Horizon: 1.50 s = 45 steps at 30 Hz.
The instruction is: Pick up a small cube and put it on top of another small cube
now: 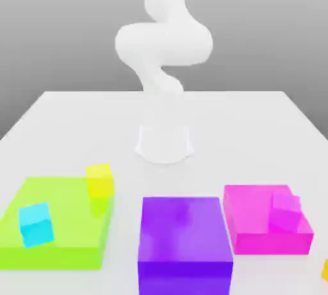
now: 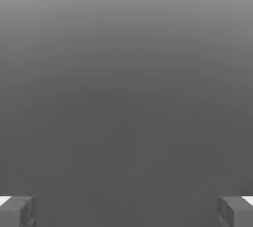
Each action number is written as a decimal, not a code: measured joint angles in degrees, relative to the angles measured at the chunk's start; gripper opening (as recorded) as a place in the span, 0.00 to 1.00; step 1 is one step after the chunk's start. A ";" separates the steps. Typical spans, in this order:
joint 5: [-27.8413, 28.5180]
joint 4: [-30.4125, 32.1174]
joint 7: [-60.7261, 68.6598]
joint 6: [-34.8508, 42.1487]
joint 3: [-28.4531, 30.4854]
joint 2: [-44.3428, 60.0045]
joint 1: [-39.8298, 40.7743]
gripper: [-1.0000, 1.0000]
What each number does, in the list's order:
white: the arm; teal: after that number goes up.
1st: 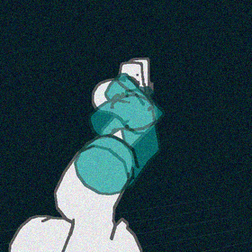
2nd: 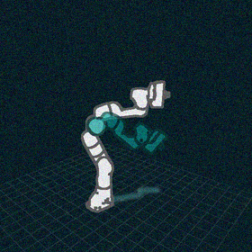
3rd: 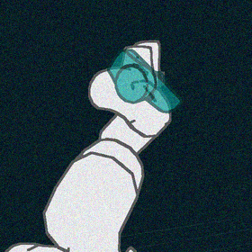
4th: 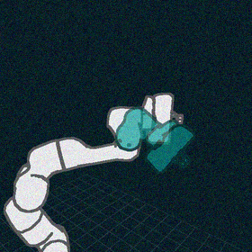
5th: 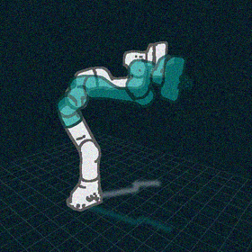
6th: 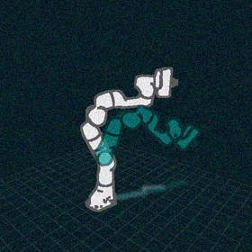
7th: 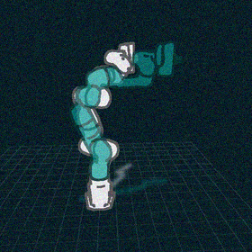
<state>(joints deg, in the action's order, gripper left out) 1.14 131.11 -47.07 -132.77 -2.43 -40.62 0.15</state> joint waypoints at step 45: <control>19.84 -10.20 -20.03 -18.84 -15.70 74.17 -16.38 0.00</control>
<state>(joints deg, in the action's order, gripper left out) 20.98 120.91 -67.10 -151.61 -18.13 33.54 -16.23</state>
